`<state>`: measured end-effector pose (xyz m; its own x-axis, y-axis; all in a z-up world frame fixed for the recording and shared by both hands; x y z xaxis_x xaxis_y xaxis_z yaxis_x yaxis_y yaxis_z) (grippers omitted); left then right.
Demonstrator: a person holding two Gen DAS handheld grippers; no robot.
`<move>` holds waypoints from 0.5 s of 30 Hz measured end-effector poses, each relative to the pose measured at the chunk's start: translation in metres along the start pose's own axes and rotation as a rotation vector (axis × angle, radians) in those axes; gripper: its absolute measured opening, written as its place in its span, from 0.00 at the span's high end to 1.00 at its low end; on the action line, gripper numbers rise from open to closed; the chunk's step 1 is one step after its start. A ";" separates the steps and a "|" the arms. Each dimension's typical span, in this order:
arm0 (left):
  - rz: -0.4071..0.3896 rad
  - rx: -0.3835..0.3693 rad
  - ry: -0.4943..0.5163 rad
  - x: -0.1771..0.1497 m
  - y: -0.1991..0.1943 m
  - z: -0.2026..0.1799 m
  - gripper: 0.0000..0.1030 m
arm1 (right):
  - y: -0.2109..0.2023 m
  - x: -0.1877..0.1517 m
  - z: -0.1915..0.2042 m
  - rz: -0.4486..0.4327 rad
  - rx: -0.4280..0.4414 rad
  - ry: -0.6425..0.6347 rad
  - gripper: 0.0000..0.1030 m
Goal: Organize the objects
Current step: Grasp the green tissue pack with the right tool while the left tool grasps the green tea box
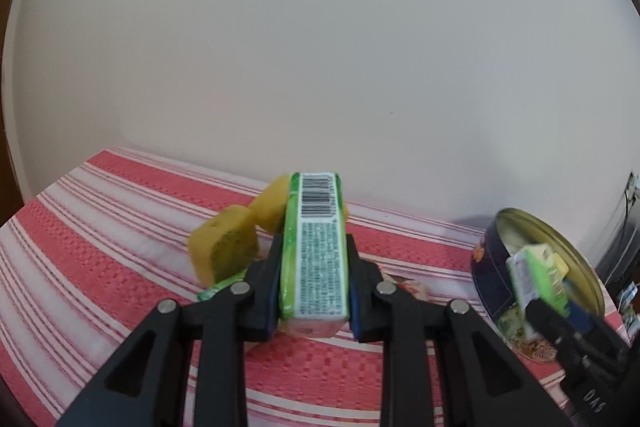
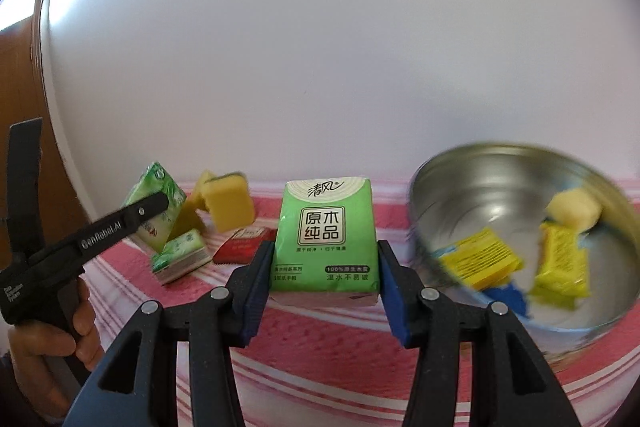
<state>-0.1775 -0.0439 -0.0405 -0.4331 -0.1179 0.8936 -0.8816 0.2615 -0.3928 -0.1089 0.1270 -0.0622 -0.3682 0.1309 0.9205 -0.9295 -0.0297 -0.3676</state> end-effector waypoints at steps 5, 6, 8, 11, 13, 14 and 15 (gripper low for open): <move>-0.015 -0.010 0.018 -0.004 -0.002 -0.013 0.76 | -0.008 0.004 -0.005 -0.040 -0.020 -0.037 0.49; -0.014 -0.008 0.023 -0.006 -0.002 -0.017 0.76 | -0.008 0.003 -0.006 -0.042 -0.017 -0.034 0.49; -0.010 -0.001 0.031 -0.009 -0.002 -0.021 0.76 | -0.012 0.004 -0.007 -0.045 -0.012 -0.029 0.49; -0.007 0.023 0.060 -0.013 -0.003 -0.032 0.76 | -0.012 0.007 -0.010 -0.056 -0.014 -0.032 0.49; -0.002 0.028 0.069 -0.017 -0.003 -0.038 0.76 | -0.019 0.016 -0.027 -0.064 -0.009 -0.034 0.49; -0.001 0.028 0.067 -0.018 -0.002 -0.041 0.76 | -0.020 0.017 -0.031 -0.068 -0.008 -0.034 0.49; 0.001 0.026 0.063 -0.020 -0.003 -0.042 0.76 | -0.025 0.020 -0.033 -0.071 -0.008 -0.032 0.49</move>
Point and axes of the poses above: each gripper's, at about its wrist camera, not at the fingertips, and y roughly the way its jaws point, z to its left, x to its top, the point moved 10 cm from there along y, roughly the way its jaws point, and after that the axes turned 4 degrees about -z, right-handed, at the moved point
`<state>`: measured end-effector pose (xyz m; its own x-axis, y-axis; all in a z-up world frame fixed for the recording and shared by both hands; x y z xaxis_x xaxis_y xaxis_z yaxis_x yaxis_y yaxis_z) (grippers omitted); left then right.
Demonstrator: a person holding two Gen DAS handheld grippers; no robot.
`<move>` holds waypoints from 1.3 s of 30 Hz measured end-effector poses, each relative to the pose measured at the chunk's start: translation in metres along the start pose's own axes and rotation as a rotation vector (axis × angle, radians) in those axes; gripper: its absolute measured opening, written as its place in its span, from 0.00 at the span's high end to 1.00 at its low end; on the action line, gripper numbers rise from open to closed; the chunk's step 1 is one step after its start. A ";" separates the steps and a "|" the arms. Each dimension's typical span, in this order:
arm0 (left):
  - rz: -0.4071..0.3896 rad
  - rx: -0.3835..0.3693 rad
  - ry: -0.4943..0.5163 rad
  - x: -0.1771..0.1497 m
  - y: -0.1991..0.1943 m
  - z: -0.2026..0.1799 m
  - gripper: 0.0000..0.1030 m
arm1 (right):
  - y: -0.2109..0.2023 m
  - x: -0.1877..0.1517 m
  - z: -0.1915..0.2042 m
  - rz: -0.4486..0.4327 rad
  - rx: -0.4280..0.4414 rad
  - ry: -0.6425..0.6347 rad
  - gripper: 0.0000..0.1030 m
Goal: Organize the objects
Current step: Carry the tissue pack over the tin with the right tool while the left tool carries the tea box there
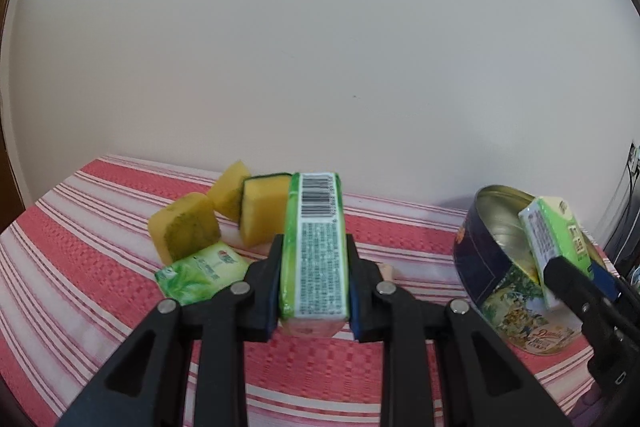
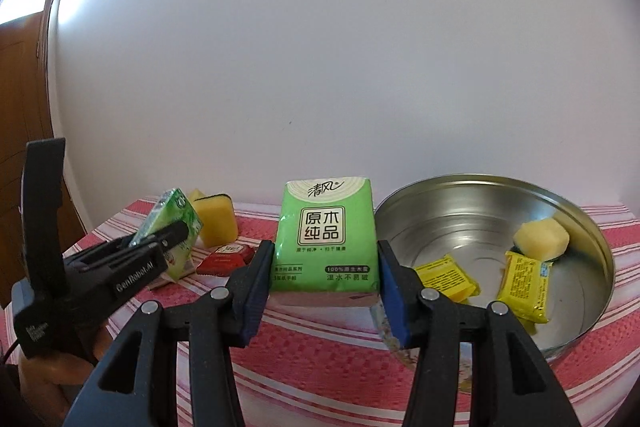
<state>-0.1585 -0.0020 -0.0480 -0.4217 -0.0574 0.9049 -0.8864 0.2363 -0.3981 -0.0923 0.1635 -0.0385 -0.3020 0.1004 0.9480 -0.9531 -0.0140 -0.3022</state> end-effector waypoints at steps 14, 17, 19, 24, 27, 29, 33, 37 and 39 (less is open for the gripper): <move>0.006 -0.049 0.040 -0.007 -0.003 -0.059 0.76 | -0.025 0.013 -0.037 -0.041 -0.052 0.001 0.49; 0.007 -0.055 0.037 -0.007 -0.003 -0.066 0.76 | -0.036 0.014 -0.041 -0.051 -0.063 0.003 0.49; 0.005 -0.064 0.039 -0.008 -0.003 -0.075 0.76 | -0.042 0.017 -0.044 -0.060 -0.074 -0.002 0.49; -0.002 -0.095 0.051 -0.008 -0.006 -0.096 0.76 | -0.048 0.021 -0.057 -0.081 -0.100 -0.003 0.49; -0.004 -0.112 0.056 -0.008 -0.005 -0.109 0.76 | -0.048 0.022 -0.072 -0.088 -0.116 0.004 0.49; -0.005 -0.121 0.059 -0.008 -0.003 -0.116 0.76 | -0.051 0.023 -0.082 -0.094 -0.132 0.010 0.49; -0.006 -0.148 0.076 -0.008 -0.002 -0.136 0.76 | -0.057 0.026 -0.105 -0.103 -0.169 0.032 0.49; -0.006 -0.173 0.094 -0.008 -0.001 -0.157 0.76 | -0.063 0.028 -0.126 -0.110 -0.205 0.057 0.49; -0.006 -0.186 0.104 -0.007 0.000 -0.169 0.76 | -0.065 0.029 -0.137 -0.112 -0.227 0.059 0.49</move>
Point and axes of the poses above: each gripper's, at about its wrist camera, not at the fingertips, and y roughly the way its jaws point, z to its left, x to its top, the point moved 10 cm from there along y, roughly the way its jaws point, and after that the axes turned 4 degrees about -z, right-handed, at the moved point
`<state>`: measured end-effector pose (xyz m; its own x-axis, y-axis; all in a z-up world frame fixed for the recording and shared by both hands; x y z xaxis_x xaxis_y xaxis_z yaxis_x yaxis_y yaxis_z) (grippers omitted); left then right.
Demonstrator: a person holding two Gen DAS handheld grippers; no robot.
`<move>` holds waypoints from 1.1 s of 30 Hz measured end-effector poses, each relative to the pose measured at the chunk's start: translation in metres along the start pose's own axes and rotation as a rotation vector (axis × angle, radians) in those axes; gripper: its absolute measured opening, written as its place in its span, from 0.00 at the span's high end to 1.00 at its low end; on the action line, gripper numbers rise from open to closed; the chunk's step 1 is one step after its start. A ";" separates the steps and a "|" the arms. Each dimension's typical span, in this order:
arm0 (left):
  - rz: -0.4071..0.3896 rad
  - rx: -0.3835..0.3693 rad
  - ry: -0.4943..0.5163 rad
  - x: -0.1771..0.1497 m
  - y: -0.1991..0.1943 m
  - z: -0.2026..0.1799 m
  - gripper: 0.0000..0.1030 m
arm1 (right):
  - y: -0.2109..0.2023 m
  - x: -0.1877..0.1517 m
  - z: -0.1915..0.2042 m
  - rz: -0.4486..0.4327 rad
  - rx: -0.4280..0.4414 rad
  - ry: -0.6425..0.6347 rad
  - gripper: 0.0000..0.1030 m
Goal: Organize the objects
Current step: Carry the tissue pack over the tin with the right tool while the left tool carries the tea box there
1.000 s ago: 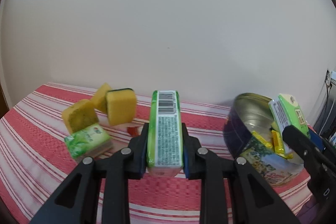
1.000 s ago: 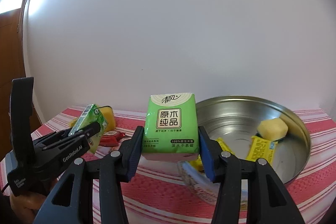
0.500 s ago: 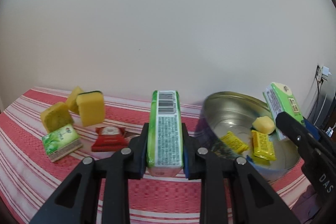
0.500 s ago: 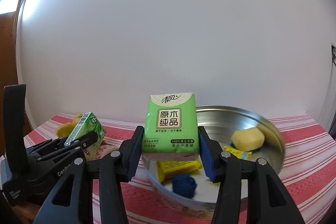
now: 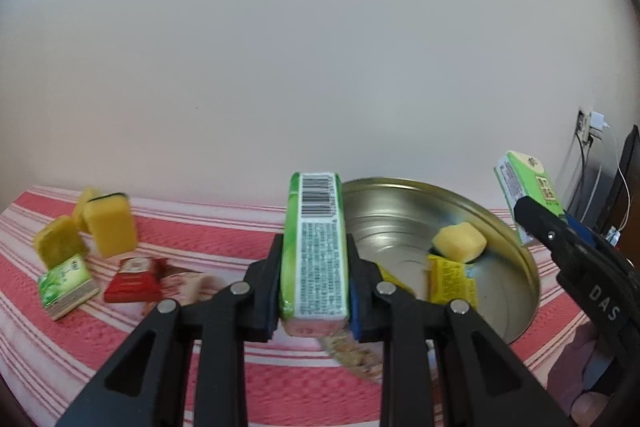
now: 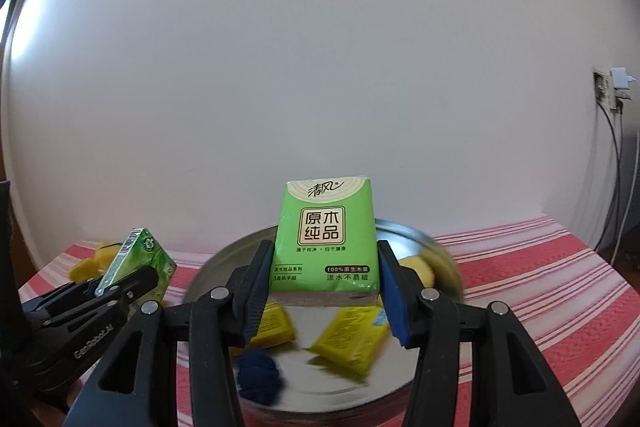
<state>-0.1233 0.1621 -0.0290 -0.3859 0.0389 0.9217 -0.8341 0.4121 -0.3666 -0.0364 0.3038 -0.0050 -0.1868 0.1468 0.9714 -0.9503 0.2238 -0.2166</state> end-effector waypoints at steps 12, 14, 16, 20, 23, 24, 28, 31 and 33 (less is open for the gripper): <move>0.036 -0.058 0.061 -0.002 0.028 -0.065 0.76 | 0.003 -0.003 -0.053 0.017 -0.106 -0.009 0.49; 0.047 -0.059 0.058 -0.002 0.034 -0.072 0.76 | 0.005 -0.005 -0.060 0.027 -0.119 -0.009 0.49; 0.065 -0.056 0.062 -0.003 0.041 -0.078 0.76 | 0.007 -0.008 -0.064 0.039 -0.126 -0.008 0.49; 0.112 -0.040 0.075 -0.006 0.056 -0.088 0.76 | 0.010 -0.012 -0.065 0.064 -0.139 -0.025 0.49; 0.139 -0.034 0.081 -0.009 0.067 -0.095 0.76 | 0.011 -0.017 -0.063 0.083 -0.139 -0.033 0.49; 0.150 -0.031 0.086 -0.010 0.070 -0.097 0.76 | 0.012 -0.017 -0.061 0.086 -0.137 -0.035 0.49; 0.185 -0.021 0.100 -0.016 0.078 -0.097 0.76 | 0.010 -0.023 -0.054 0.101 -0.130 -0.057 0.49; 0.212 -0.002 0.100 -0.022 0.081 -0.091 0.76 | 0.012 -0.029 -0.046 0.118 -0.124 -0.076 0.49; 0.229 0.008 0.094 -0.024 0.083 -0.088 0.76 | 0.020 -0.031 -0.046 0.131 -0.119 -0.088 0.49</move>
Point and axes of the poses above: each gripper's, at about its wrist camera, not at the fingertips, and y roughly the way its jaws point, z to its left, x to its top, the point moved 10 cm from there along y, roughly the way its jaws point, and after that the axes turned 4 degrees about -z, right-handed, at the moved point
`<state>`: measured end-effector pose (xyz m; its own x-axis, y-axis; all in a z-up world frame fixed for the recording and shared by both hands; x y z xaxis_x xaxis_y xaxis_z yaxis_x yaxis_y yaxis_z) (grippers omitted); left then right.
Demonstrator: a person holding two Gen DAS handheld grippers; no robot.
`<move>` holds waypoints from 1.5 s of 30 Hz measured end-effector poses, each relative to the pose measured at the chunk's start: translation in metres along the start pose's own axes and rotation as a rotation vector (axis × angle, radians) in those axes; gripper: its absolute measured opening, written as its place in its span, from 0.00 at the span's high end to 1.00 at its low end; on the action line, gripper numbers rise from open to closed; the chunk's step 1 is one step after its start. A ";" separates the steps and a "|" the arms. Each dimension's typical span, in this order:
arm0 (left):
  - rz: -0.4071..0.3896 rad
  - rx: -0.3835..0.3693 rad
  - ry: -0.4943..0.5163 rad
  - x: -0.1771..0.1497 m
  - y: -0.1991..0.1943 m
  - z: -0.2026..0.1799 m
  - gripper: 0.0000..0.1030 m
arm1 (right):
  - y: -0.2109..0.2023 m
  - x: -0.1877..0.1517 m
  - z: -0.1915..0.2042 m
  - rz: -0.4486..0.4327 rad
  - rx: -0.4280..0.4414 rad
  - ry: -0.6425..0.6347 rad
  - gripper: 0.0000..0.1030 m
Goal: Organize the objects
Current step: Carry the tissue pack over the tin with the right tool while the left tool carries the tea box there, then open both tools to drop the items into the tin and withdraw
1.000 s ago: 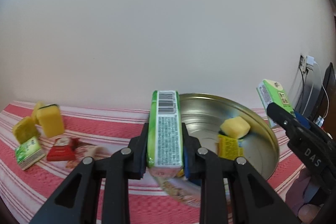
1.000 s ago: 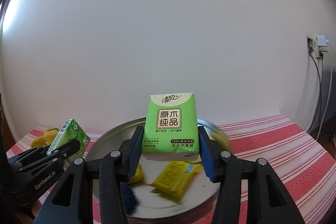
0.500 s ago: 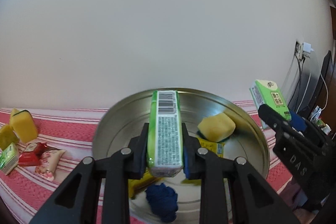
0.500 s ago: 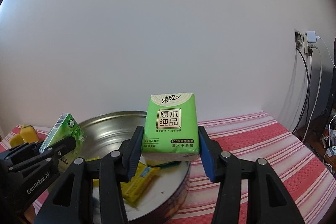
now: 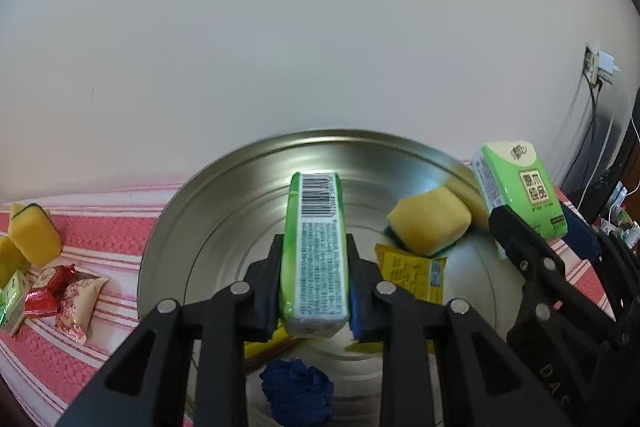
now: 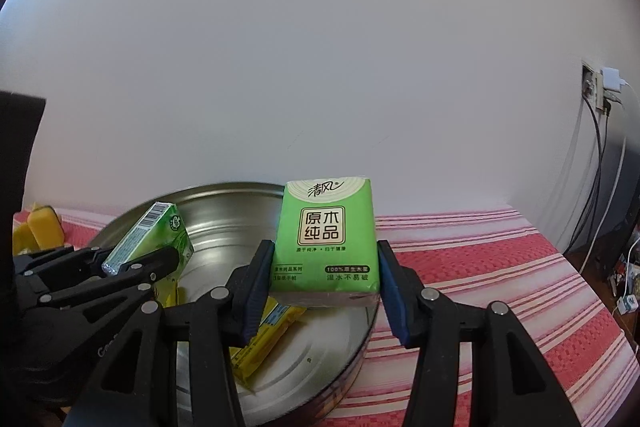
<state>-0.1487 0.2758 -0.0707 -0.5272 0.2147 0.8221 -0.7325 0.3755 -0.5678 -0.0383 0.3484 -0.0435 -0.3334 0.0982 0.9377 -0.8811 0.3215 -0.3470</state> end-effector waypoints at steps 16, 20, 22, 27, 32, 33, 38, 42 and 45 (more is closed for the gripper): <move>-0.022 0.076 -0.034 0.009 -0.003 -0.004 0.30 | -0.013 -0.005 0.025 -0.007 0.057 -0.040 0.42; -0.084 0.106 -0.084 0.016 -0.013 0.007 0.02 | -0.002 0.005 0.017 -0.035 0.054 0.016 0.31; -0.114 0.106 -0.101 0.017 -0.021 0.010 0.01 | -0.009 0.008 0.016 -0.064 0.050 0.031 0.31; -0.184 0.154 -0.074 0.018 -0.039 0.024 0.01 | -0.009 0.026 0.007 -0.146 0.044 0.015 0.31; -0.272 0.216 -0.038 0.019 -0.071 0.040 0.01 | -0.022 0.036 -0.002 -0.246 -0.007 -0.009 0.30; -0.291 0.231 -0.031 0.017 -0.076 0.044 0.01 | -0.024 0.036 -0.002 -0.256 -0.011 -0.007 0.30; -0.325 0.284 -0.004 0.015 -0.093 0.071 0.01 | -0.031 0.027 -0.006 -0.280 -0.014 0.046 0.23; -0.343 0.303 -0.017 0.014 -0.100 0.084 0.01 | -0.036 0.028 -0.003 -0.283 -0.035 0.036 0.23; -0.354 0.323 -0.003 0.009 -0.109 0.092 0.01 | -0.038 0.027 -0.001 -0.281 -0.062 0.019 0.22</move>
<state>-0.1135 0.1536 -0.0047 -0.2224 0.1212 0.9674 -0.9633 0.1259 -0.2372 -0.0139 0.3395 -0.0056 -0.0725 0.0145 0.9973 -0.9157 0.3952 -0.0723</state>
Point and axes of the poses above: each gripper's, at about its wrist camera, not at the fingertips, and y roughly the way its jaws point, z to its left, x to its top, the point moved 10 cm from there along y, roughly the way its jaws point, and after that the axes turned 4 degrees about -z, right-handed, at the moved point
